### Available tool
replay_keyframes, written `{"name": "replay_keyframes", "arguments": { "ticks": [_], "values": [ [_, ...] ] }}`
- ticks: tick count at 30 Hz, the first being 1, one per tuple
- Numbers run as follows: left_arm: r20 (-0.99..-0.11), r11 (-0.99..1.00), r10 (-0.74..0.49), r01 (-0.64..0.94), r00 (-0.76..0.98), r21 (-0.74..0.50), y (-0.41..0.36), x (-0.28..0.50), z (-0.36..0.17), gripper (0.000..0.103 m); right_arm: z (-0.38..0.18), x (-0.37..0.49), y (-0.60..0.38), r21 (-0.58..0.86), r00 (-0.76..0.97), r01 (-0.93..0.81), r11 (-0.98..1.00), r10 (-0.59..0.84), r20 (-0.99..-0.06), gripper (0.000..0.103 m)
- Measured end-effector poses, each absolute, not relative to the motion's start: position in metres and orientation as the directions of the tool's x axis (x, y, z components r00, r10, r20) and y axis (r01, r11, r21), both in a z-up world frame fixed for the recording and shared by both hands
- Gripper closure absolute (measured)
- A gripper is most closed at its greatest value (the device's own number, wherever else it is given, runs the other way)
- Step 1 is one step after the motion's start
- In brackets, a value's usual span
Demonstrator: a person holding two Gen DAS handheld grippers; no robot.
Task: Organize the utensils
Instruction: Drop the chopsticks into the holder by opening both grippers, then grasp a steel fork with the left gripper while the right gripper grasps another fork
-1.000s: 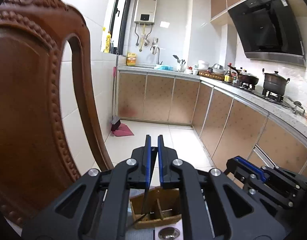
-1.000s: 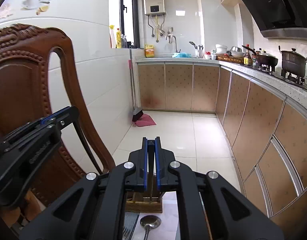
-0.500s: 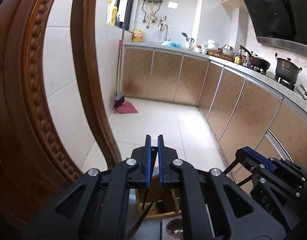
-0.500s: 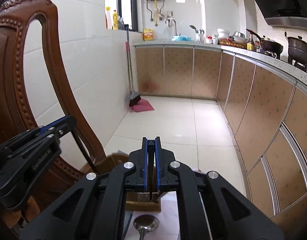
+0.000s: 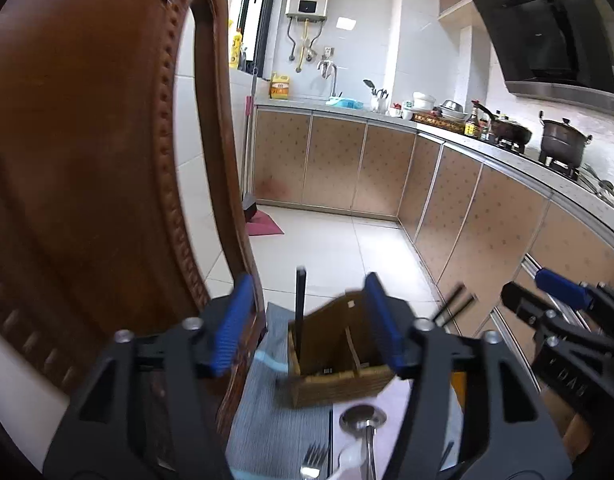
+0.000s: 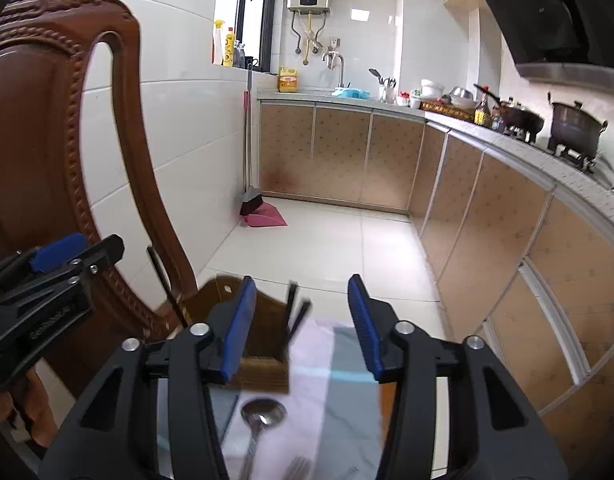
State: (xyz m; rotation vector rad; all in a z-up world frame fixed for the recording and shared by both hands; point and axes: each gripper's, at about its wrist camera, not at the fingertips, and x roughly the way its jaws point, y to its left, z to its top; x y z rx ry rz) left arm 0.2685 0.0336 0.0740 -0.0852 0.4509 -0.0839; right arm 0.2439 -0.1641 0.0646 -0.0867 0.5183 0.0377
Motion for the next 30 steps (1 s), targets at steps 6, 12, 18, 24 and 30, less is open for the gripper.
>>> {"name": "replay_keyframes", "arguments": {
  "ticks": [6, 12, 18, 24, 30],
  "values": [
    [-0.552, 0.994, -0.105, 0.088, 0.827, -0.058, 0.028, 0.222, 0.022, 0.036, 0.034, 0.19, -0.189, -0.124, 0.803, -0.063, 0.99, -0.023, -0.595, 0.054],
    [-0.779, 0.993, -0.087, 0.12, 0.621, -0.015, 0.015, 0.239, -0.091, 0.038, -0.066, 0.186, -0.217, -0.122, 0.6, -0.022, 0.992, -0.084, -0.795, 0.054],
    [-0.886, 0.988, -0.088, 0.151, 0.455, -0.021, 0.005, 0.263, -0.163, 0.04, -0.132, 0.203, -0.234, -0.024, 0.445, 0.049, 0.998, -0.044, -0.894, 0.055],
    [-0.905, 0.987, -0.097, 0.157, 0.415, -0.034, -0.001, 0.285, -0.176, 0.04, -0.148, 0.224, -0.214, -0.011, 0.413, 0.021, 1.0, -0.019, -0.911, 0.055],
    [-0.909, 0.984, -0.147, 0.154, 0.391, -0.093, 0.003, 0.304, -0.185, 0.046, -0.16, 0.234, -0.207, 0.001, 0.392, 0.011, 1.0, -0.003, -0.92, 0.055]
  ]
}}
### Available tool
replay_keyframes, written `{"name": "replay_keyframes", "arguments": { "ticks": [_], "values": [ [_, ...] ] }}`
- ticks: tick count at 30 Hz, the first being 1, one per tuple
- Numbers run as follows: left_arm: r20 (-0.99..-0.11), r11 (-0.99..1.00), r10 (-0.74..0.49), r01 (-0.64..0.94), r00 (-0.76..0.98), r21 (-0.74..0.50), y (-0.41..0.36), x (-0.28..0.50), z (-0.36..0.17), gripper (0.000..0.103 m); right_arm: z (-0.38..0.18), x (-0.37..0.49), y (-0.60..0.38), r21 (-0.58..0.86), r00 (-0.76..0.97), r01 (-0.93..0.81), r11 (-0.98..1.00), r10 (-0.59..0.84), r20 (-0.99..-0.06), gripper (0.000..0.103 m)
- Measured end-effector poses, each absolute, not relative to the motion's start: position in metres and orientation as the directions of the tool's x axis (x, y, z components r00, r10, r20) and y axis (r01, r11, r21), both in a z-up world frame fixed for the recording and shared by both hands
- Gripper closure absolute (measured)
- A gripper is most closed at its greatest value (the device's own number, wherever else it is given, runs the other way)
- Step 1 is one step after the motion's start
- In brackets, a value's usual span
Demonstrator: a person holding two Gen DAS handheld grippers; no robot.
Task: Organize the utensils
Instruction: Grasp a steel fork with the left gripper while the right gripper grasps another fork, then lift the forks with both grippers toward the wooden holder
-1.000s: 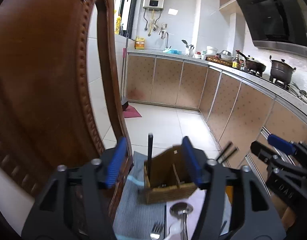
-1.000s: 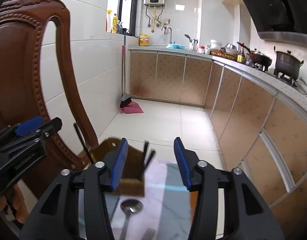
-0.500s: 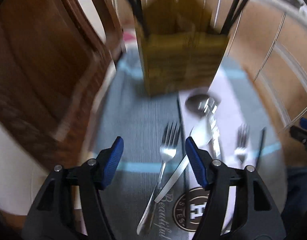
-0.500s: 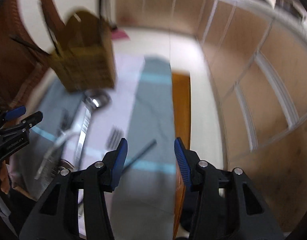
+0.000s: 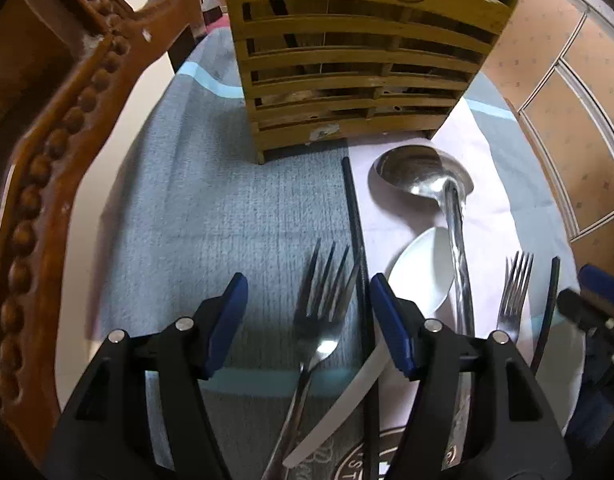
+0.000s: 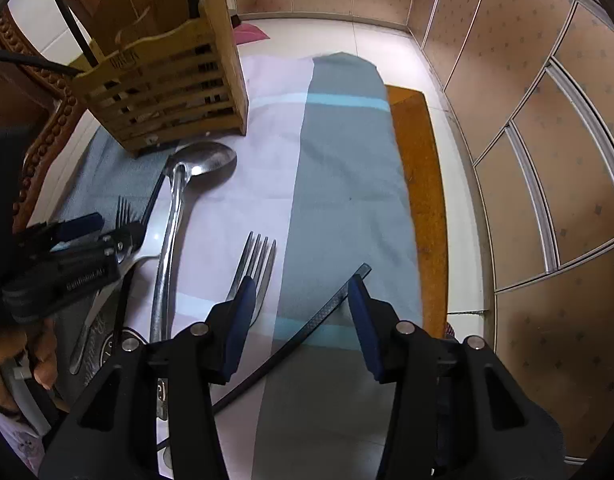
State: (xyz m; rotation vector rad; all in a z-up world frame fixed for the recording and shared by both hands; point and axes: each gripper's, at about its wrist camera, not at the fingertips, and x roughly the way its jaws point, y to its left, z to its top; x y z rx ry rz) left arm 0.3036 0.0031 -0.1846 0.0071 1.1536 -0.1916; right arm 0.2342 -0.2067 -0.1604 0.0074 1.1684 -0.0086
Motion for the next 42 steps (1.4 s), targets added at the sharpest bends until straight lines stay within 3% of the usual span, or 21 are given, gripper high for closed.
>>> {"name": "replay_keyframes", "arguments": {
  "ticks": [3, 4, 16, 23, 25, 30, 33, 42],
  "values": [
    [-0.906, 0.981, -0.175, 0.144, 0.385, -0.129, 0.008, 0.306, -0.182, 0.073, -0.165, 0.235, -0.209, -0.001, 0.381, 0.019, 1.0, -0.008, -0.924, 0.055],
    [-0.906, 0.979, -0.191, 0.14, 0.379, -0.147, 0.01, 0.307, -0.18, 0.076, -0.166, 0.236, -0.21, 0.0, 0.38, 0.023, 1.0, -0.009, -0.925, 0.055],
    [-0.87, 0.993, -0.121, 0.047, 0.479, -0.113, 0.037, 0.278, -0.131, 0.077, -0.162, 0.252, -0.205, 0.081, 0.361, 0.086, 0.993, 0.045, -0.932, 0.055],
    [-0.843, 0.993, -0.122, 0.058, 0.524, -0.107, 0.036, 0.264, -0.103, 0.078, -0.186, 0.27, -0.187, 0.019, 0.265, 0.154, 0.988, -0.022, -0.964, 0.054],
    [-0.838, 0.992, -0.129, 0.062, 0.529, -0.114, 0.036, 0.263, -0.098, 0.077, -0.189, 0.274, -0.184, 0.015, 0.255, 0.166, 0.986, -0.029, -0.966, 0.047],
    [-0.827, 0.99, -0.139, 0.065, 0.545, -0.124, 0.035, 0.26, -0.084, 0.078, -0.193, 0.286, -0.169, -0.034, 0.263, 0.164, 0.986, -0.077, -0.962, 0.046],
    [-0.82, 0.99, -0.138, 0.066, 0.555, -0.122, 0.037, 0.258, -0.08, 0.078, -0.192, 0.288, -0.159, -0.056, 0.275, 0.13, 0.99, -0.09, -0.957, 0.08],
    [-0.792, 0.992, -0.124, 0.059, 0.598, -0.111, 0.039, 0.249, -0.06, 0.079, -0.14, 0.269, -0.15, 0.034, 0.451, 0.055, 0.998, 0.006, -0.892, 0.08]
  ]
}}
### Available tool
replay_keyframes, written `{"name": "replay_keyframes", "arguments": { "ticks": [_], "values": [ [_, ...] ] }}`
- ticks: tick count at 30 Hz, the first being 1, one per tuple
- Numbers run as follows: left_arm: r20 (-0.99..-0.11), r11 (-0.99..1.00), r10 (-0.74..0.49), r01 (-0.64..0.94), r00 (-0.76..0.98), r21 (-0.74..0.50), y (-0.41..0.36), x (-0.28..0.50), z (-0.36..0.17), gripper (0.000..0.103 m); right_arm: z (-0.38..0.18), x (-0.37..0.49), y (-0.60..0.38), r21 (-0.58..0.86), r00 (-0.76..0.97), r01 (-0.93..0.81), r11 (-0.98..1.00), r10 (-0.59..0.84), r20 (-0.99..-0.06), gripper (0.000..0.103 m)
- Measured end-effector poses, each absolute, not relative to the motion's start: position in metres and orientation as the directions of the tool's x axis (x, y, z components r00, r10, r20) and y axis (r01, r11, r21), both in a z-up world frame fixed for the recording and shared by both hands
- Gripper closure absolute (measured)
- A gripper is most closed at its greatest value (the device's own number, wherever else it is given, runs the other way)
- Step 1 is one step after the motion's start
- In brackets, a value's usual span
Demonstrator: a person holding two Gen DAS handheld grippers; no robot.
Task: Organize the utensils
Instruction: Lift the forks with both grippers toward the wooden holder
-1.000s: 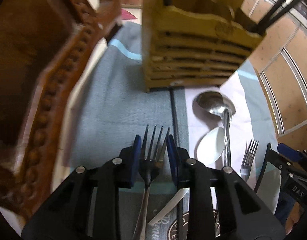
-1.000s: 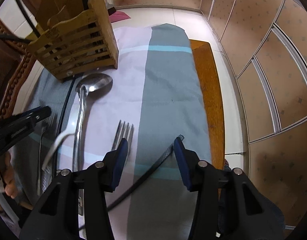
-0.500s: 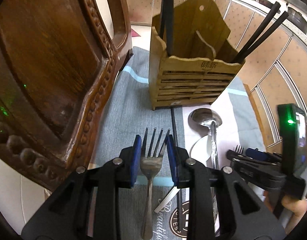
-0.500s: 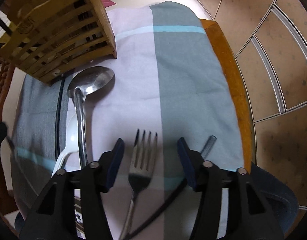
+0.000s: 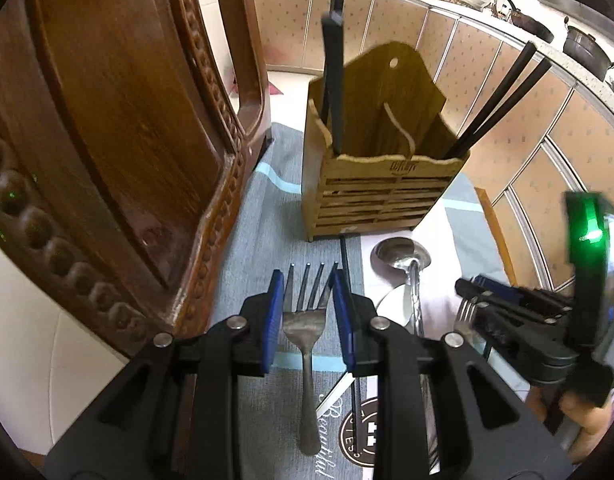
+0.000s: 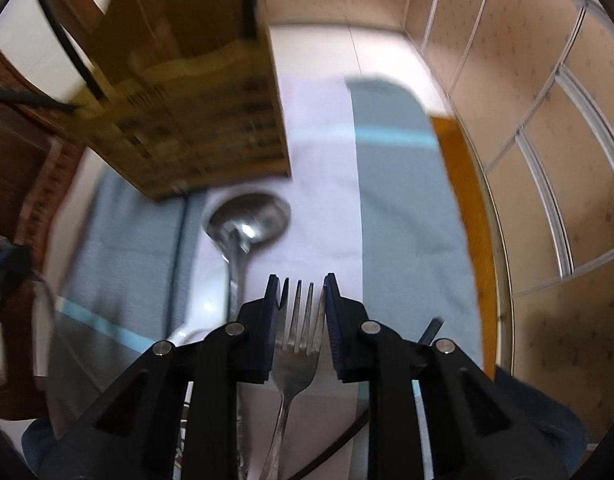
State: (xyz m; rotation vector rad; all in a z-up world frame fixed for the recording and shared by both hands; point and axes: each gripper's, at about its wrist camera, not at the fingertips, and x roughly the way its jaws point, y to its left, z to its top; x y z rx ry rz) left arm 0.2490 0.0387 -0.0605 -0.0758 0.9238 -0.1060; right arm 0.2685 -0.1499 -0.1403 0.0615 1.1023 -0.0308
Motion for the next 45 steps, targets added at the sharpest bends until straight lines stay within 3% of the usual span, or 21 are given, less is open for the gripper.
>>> {"name": "replay_keyframes", "arguments": {
  "ticks": [11, 20, 45],
  "values": [
    [-0.738, 0.994, -0.105, 0.052, 0.666, -0.094, 0.036, 0.236, -0.026, 0.081, -0.048, 0.234, -0.161, 0.068, 0.687, -0.026, 0.997, 0.067, -0.723, 0.08],
    [-0.708, 0.997, -0.081, 0.046, 0.702, -0.068, 0.032, 0.231, -0.006, 0.083, -0.007, 0.21, -0.158, 0.049, 0.781, -0.069, 0.996, 0.085, -0.619, 0.08],
    [-0.662, 0.998, -0.052, 0.067, 0.748, -0.003, 0.018, 0.24, 0.043, 0.083, 0.027, 0.217, -0.16, 0.07, 0.798, -0.069, 0.995, 0.097, -0.594, 0.08]
  ]
}}
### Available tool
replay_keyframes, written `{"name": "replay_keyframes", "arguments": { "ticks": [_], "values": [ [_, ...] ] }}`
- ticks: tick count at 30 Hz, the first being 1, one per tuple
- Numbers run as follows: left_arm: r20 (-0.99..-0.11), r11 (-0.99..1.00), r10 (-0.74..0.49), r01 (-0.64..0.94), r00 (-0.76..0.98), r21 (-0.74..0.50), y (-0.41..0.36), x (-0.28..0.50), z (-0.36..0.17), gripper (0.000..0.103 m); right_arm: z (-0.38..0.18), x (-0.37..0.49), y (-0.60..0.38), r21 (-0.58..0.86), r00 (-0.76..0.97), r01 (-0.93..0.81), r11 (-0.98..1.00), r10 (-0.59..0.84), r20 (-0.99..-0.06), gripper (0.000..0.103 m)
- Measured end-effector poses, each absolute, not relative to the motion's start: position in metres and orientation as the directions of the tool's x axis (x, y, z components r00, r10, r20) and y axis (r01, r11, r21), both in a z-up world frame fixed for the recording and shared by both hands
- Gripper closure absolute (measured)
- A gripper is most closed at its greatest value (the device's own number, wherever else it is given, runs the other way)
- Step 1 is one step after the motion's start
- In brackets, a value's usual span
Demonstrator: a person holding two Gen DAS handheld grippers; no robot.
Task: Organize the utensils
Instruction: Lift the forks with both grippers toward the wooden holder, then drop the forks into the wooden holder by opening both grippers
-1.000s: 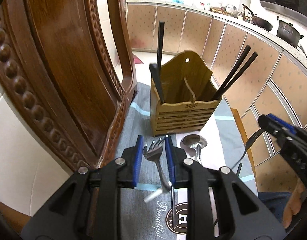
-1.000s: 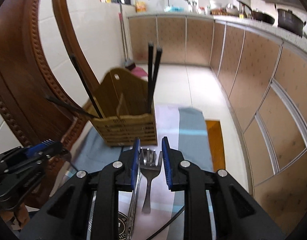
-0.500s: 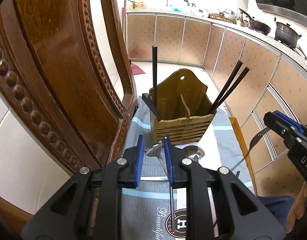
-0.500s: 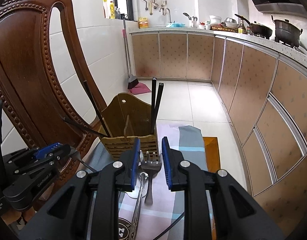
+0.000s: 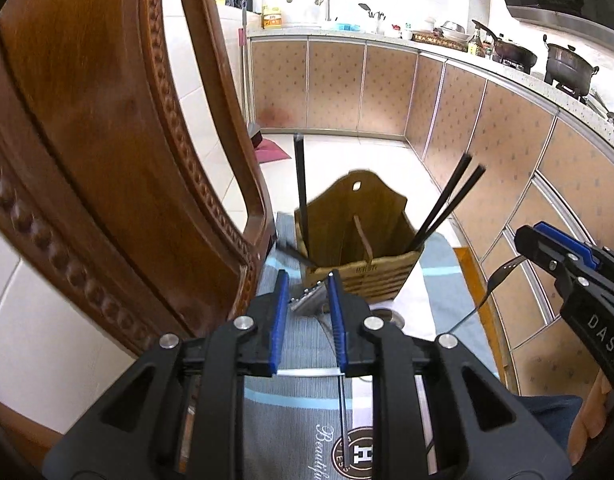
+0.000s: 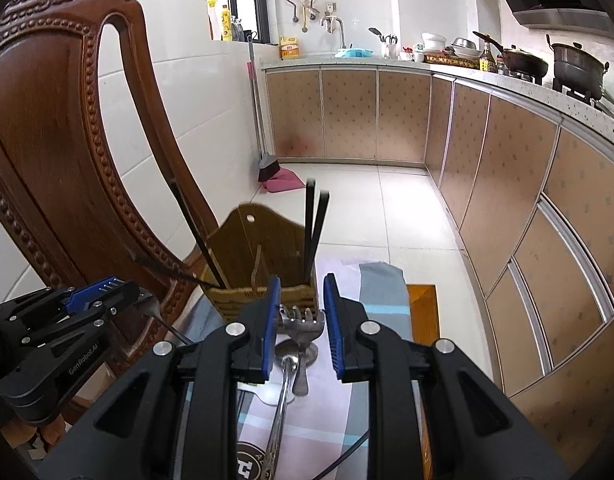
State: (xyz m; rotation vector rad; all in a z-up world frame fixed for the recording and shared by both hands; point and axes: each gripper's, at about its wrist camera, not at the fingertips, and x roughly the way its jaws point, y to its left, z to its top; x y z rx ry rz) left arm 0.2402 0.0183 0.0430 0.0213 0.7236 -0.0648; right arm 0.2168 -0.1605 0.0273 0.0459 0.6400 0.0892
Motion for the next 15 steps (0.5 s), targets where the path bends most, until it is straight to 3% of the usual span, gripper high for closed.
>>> {"name": "replay_keyframes", "arguments": {
  "ticks": [15],
  "values": [
    [-0.559, 0.998, -0.033, 0.052, 0.829, 0.019, 0.016, 0.281, 0.153, 0.083, 0.123, 0.282, -0.151, 0.098, 0.835, -0.118, 0.988, 0.152, -0.529, 0.08]
  ]
}}
